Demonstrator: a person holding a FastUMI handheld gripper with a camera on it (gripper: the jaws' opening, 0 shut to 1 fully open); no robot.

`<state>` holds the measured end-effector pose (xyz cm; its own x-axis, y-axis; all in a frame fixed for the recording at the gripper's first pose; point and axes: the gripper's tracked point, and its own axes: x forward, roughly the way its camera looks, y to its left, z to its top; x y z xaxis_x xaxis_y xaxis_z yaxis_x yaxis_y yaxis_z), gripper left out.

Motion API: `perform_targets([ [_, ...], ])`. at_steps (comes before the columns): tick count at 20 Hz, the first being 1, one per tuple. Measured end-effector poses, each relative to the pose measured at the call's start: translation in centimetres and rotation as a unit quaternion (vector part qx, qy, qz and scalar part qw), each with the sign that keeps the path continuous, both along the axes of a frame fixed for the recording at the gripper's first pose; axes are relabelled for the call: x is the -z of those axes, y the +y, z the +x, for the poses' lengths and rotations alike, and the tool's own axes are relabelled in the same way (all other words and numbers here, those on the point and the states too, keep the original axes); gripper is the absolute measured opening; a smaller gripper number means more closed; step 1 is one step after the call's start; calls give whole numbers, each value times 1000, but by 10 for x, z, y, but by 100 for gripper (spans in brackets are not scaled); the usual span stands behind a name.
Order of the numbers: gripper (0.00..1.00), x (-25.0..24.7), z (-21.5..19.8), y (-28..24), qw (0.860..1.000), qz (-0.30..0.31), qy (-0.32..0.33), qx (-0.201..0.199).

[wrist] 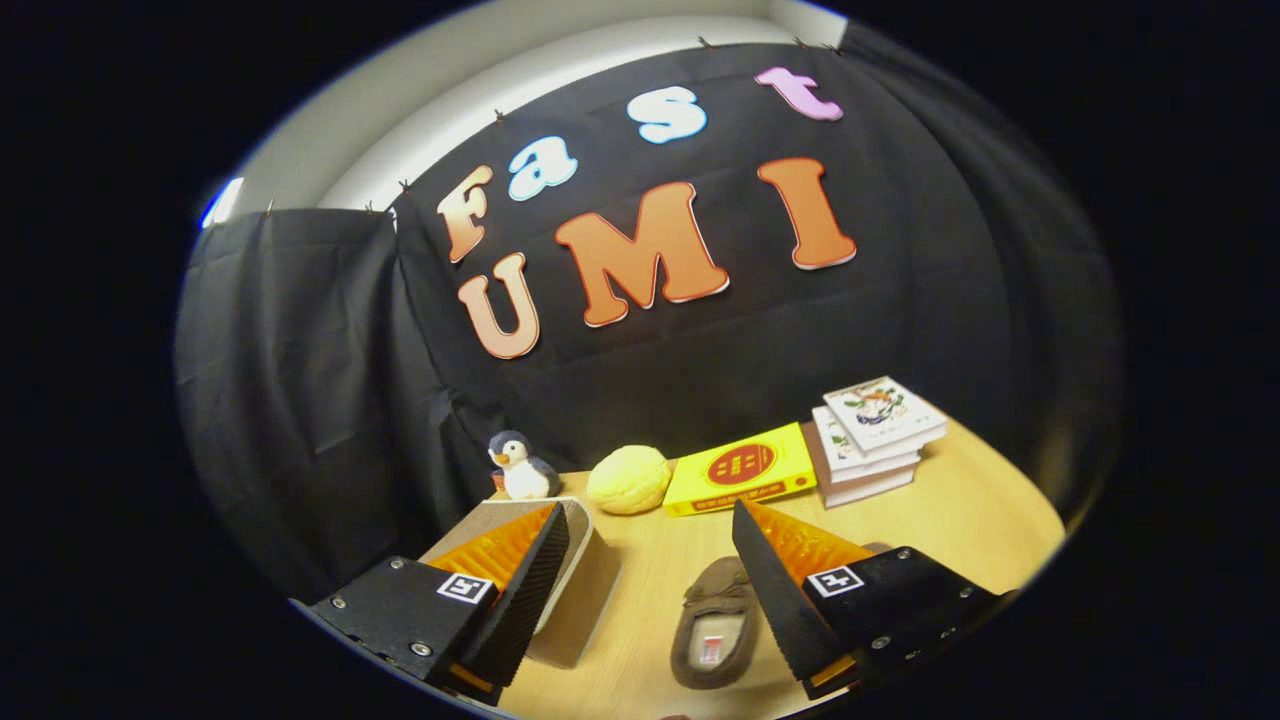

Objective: Open the storage box then place both shoes into the box .Put the left shoe in first, then the right shoe, with the right side of both shoes facing outward in a uniform manner.

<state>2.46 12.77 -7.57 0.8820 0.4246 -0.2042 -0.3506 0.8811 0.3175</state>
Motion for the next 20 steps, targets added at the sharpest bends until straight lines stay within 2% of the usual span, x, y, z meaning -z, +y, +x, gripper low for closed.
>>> perform_targets([
  [3, 98, 24, 6, 13, 997, 57, 54, -20],
  [5, 98, 39, 6, 30, 989, 101, 90, -53],
  [8, 98, 56, 0, 56, 969, 166, 151, -107],
  [13, 98, 81, -3, 91, 928, 236, 232, -168],
  [17, 98, 103, -7, 116, 898, 267, 293, -194],
  [20, 98, 115, -12, 128, 885, 264, 318, -215],
])
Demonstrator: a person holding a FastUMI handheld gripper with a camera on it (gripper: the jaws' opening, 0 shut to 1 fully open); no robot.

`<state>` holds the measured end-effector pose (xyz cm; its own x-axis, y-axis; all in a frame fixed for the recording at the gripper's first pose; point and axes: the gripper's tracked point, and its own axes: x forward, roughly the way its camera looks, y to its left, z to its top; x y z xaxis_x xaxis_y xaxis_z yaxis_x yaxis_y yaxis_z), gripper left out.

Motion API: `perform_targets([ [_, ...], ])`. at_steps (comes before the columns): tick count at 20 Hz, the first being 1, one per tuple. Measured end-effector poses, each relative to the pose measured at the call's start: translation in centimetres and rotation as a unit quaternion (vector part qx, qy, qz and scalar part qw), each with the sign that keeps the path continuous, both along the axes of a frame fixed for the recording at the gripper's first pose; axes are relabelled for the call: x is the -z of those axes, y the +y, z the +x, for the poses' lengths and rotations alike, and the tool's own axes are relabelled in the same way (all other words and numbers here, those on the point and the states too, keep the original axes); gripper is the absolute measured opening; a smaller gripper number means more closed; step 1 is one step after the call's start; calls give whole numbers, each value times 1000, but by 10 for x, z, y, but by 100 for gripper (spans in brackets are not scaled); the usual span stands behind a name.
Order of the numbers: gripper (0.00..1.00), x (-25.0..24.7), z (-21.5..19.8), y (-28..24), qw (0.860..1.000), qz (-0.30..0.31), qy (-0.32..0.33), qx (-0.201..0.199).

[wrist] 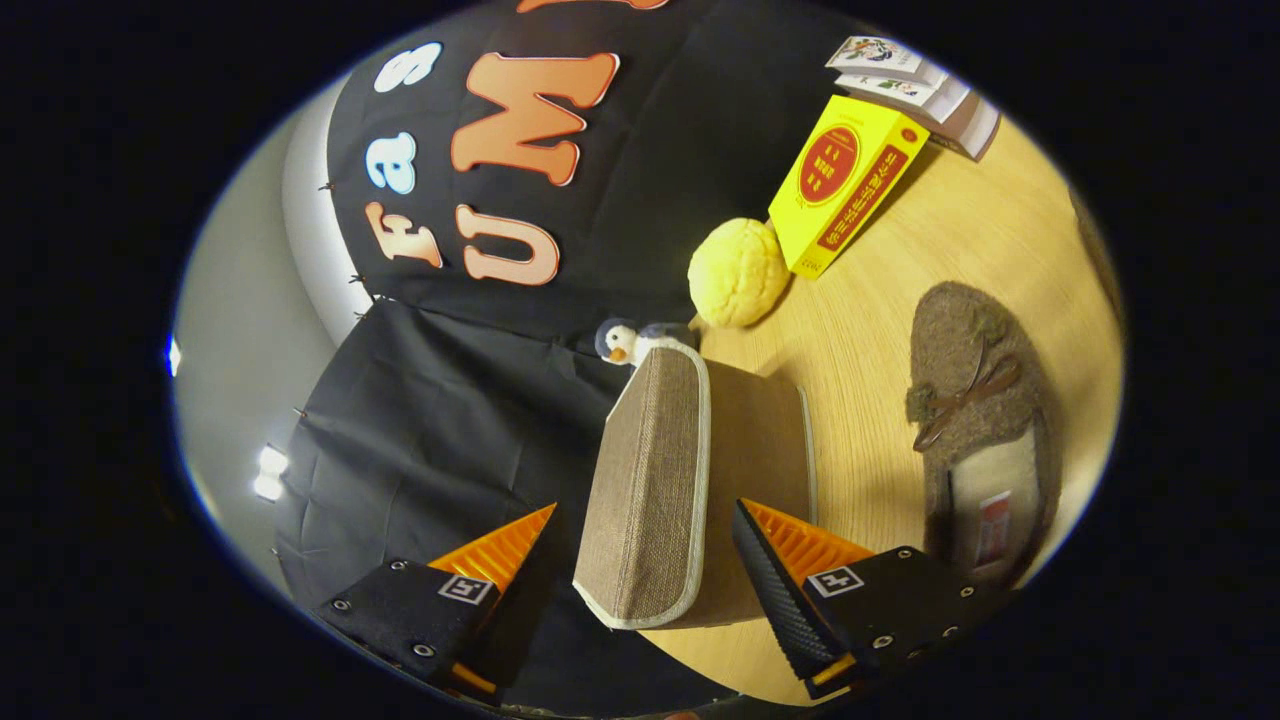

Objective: Open the storage box then place both shoes into the box .Put the left shoe in first, then the right shoe, with the right side of both shoes facing outward in a uniform manner.

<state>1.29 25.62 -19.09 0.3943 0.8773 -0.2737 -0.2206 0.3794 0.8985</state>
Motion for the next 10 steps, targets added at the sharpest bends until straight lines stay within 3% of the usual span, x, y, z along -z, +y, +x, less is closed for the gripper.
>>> perform_targets([
  [10, 98, 20, -9, 23, 993, 44, 76, -73],
])
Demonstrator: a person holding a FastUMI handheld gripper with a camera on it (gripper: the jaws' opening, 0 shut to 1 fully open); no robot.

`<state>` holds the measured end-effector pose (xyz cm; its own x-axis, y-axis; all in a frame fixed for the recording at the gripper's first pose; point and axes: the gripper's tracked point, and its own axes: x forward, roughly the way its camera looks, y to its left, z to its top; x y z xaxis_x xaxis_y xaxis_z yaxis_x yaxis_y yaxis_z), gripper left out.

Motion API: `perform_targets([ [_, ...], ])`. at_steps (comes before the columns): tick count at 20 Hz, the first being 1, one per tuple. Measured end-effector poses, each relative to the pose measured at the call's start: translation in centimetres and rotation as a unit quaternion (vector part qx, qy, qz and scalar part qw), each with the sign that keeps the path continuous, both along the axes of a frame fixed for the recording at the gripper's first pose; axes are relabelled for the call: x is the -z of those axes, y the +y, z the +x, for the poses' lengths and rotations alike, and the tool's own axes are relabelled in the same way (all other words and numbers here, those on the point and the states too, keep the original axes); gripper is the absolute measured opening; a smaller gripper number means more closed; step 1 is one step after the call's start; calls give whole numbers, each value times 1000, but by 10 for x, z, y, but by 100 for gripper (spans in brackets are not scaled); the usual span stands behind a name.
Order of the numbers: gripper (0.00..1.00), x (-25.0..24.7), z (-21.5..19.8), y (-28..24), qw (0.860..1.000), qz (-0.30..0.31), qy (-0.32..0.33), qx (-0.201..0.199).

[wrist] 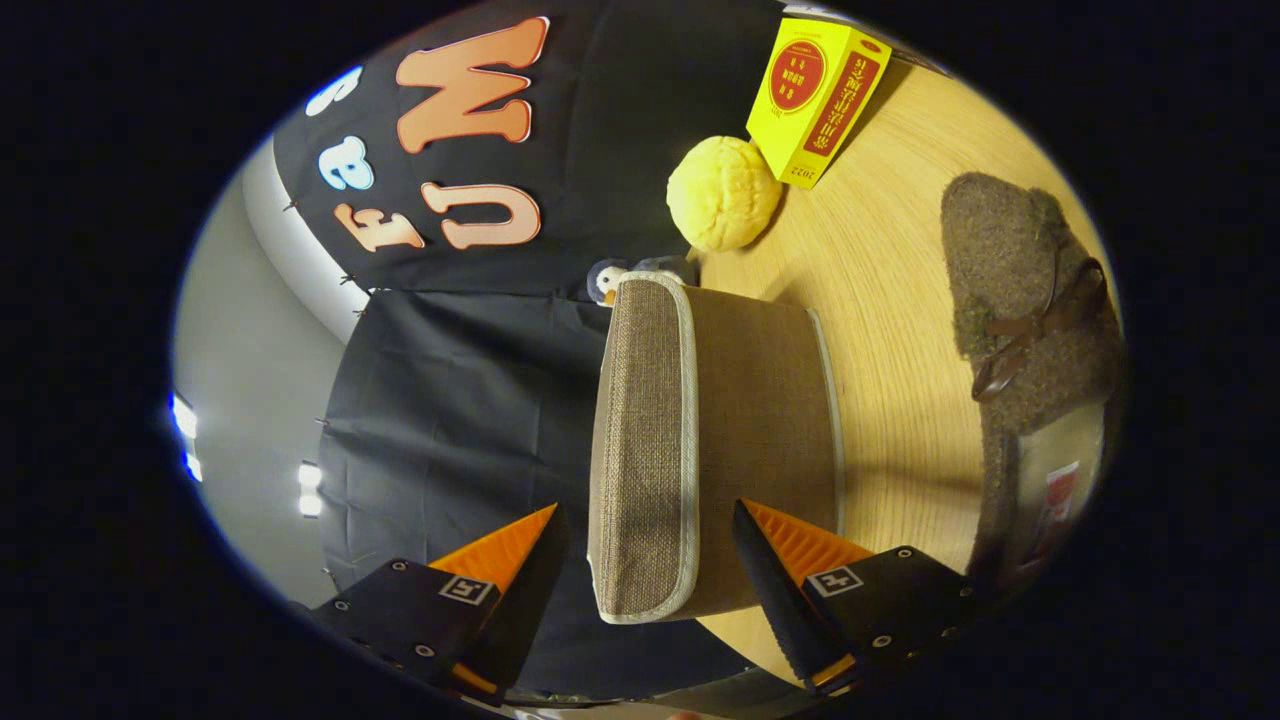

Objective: Open the storage box then place both shoes into the box .Put the left shoe in first, then the right shoe, with the right side of both shoes facing outward in a uniform manner.

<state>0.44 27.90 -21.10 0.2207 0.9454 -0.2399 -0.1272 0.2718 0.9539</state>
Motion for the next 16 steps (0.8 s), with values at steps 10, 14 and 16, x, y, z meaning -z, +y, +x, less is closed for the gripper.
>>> perform_targets([
  [10, 97, -6, -9, 19, 998, 46, 4, -32],
  [14, 95, -22, -6, 10, 997, 71, -10, -24],
  [16, 89, -45, 0, 1, 994, 105, -25, -2],
])
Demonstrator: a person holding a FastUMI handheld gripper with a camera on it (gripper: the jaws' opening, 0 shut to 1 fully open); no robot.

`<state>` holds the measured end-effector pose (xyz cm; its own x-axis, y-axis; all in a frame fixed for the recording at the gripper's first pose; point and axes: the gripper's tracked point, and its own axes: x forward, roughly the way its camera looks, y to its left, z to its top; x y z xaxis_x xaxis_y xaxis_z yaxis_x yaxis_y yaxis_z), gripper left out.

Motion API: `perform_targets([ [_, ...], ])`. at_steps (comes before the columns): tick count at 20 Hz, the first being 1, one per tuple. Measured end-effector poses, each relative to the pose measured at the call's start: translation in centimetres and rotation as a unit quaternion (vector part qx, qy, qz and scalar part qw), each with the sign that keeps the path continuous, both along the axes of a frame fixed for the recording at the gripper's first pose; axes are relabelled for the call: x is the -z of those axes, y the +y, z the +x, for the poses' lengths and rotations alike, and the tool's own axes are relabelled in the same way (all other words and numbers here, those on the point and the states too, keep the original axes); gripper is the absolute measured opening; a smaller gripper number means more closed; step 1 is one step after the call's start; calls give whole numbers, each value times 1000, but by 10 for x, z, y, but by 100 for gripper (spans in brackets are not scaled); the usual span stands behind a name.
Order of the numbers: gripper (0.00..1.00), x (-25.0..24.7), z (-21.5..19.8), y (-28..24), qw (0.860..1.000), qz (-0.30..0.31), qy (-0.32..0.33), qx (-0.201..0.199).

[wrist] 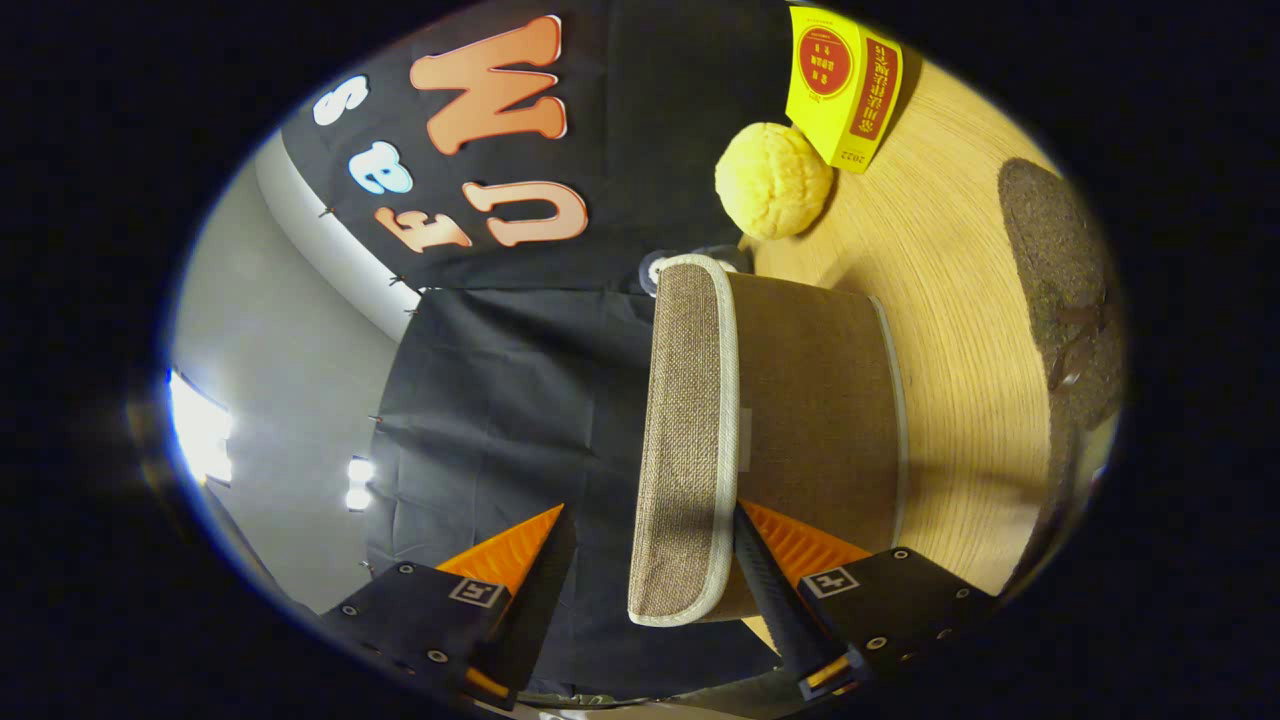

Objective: Open the storage box then place both shoes into the box .Put the left shoe in first, then the right shoe, with the right side of both shoes facing outward in a uniform manner.

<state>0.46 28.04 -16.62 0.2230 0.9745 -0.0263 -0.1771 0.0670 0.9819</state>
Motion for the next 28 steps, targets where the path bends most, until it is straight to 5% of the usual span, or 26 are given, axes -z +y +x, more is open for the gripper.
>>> perform_targets([
  [2, 79, -11, 11, -3, 999, 11, -27, 35],
  [5, 50, -11, 7, 4, 999, 11, -28, 36],
  [10, 3, 31, 12, 10, 994, -98, -8, 52],
  [19, 0, -45, 12, 28, 990, -81, -51, 102],
  [28, 0, -143, -14, 134, 981, -80, -148, 94],
])
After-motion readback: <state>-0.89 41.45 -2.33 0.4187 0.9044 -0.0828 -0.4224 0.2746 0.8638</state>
